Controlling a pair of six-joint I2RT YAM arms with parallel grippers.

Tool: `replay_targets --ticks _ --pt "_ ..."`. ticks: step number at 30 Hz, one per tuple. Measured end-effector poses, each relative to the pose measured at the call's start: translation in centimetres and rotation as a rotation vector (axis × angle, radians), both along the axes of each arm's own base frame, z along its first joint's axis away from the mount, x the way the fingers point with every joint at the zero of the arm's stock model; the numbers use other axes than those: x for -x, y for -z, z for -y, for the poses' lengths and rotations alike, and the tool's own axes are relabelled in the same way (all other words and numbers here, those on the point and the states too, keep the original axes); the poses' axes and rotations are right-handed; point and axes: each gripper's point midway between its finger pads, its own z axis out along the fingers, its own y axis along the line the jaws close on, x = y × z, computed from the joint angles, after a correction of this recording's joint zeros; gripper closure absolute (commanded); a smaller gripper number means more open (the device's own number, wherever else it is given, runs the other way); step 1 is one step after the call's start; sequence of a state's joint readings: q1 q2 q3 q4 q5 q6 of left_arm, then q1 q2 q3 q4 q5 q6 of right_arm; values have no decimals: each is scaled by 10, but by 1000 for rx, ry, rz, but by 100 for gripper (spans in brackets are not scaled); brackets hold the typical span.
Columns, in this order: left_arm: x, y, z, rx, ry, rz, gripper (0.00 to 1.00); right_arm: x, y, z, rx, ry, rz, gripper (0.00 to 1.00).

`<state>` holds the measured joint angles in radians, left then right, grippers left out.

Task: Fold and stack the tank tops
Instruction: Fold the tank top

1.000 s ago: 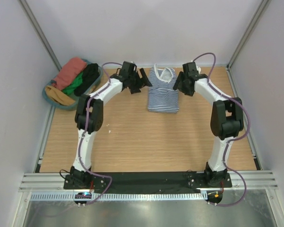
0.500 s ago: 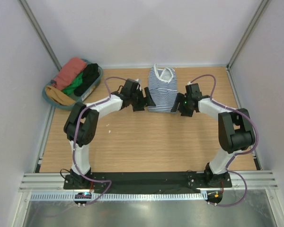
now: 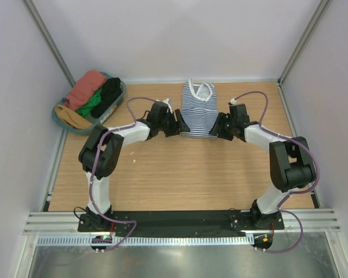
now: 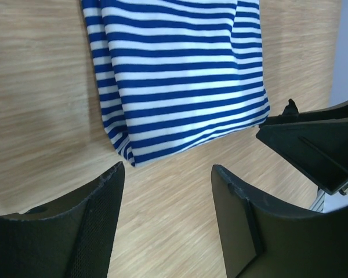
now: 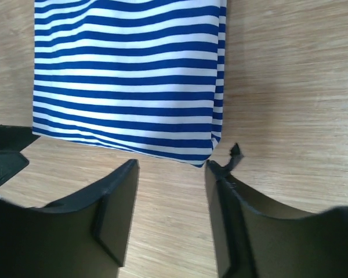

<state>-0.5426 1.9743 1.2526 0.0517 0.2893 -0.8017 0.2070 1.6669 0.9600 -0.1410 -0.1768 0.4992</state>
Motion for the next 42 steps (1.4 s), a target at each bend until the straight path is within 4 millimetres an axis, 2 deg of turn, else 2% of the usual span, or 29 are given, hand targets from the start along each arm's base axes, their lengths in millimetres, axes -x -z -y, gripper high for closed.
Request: replay_targets --ticks 2,3,11,12,13,14,15,17,18,19,25,33,37,42 --pt "-4 1 2 10 -2 13 43 -2 -1 -1 -6 0 11 52" --pt "-4 3 3 10 -2 14 45 -3 -1 -1 -8 0 14 58" --pt "-11 27 5 -19 -17 -33 55 -7 12 0 -14 14 -4 65" --pt "-11 28 4 -22 -19 -39 64 -7 12 0 -13 15 -6 67" --pt "-10 29 4 -24 -25 -46 68 -7 12 0 -14 17 -7 69" --pt "-10 30 3 -26 -28 -50 72 -7 12 0 -14 18 -7 76" --pt "-10 31 3 -28 -32 -55 80 -7 13 1 -14 22 -8 79" --pt "-12 32 3 -34 -42 -65 86 -8 13 2 -14 29 -10 84" --pt "-14 33 3 -38 -47 -68 98 -8 14 3 -14 33 -11 84" --pt "-15 33 3 -41 -50 -73 100 -8 15 4 -14 39 -16 87" --pt "-16 45 1 -57 -77 -135 100 -13 35 7 -4 62 -82 91" --pt "-11 47 -3 -53 -111 -176 100 -12 36 8 -17 82 -102 91" --pt "17 47 -7 -76 -98 -195 100 9 36 5 -43 77 -134 95" --pt "69 41 -14 -95 -51 -218 100 58 32 7 -63 59 -196 96"
